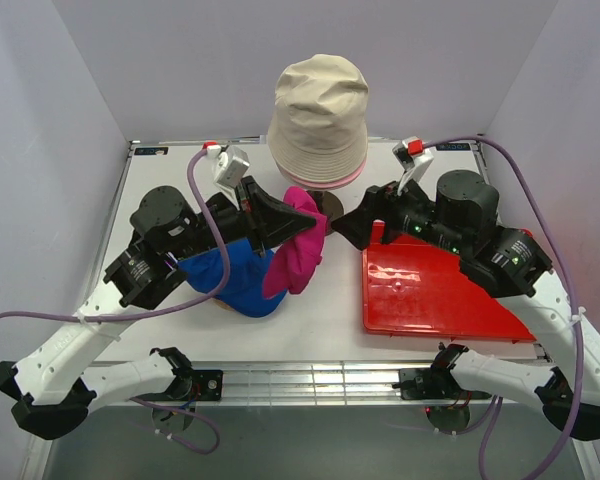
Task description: Stack the hats
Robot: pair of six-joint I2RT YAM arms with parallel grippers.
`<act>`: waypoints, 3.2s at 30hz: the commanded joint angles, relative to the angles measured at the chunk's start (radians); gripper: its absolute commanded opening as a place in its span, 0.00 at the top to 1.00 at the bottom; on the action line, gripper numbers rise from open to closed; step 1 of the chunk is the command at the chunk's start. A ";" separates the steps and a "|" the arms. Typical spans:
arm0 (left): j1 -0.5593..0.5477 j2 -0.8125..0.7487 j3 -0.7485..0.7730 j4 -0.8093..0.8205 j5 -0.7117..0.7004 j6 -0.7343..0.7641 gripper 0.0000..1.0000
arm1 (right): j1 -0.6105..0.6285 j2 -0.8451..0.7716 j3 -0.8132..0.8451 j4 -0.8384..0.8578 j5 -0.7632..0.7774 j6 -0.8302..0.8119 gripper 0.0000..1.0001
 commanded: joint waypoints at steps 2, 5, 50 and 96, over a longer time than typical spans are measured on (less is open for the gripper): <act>-0.004 -0.041 0.070 0.024 -0.076 -0.074 1.00 | -0.068 -0.075 -0.139 0.214 -0.129 0.126 0.08; -0.003 -0.058 0.088 0.070 -0.120 -0.105 1.00 | -0.150 -0.138 -0.279 0.378 -0.253 0.250 0.07; -0.003 0.229 0.396 0.271 -0.174 -0.266 1.00 | -0.203 0.043 -0.942 1.946 -0.317 1.215 0.02; -0.004 -0.015 0.168 -0.071 -0.599 -0.139 1.00 | 0.030 0.005 -0.838 1.735 -0.153 1.081 0.92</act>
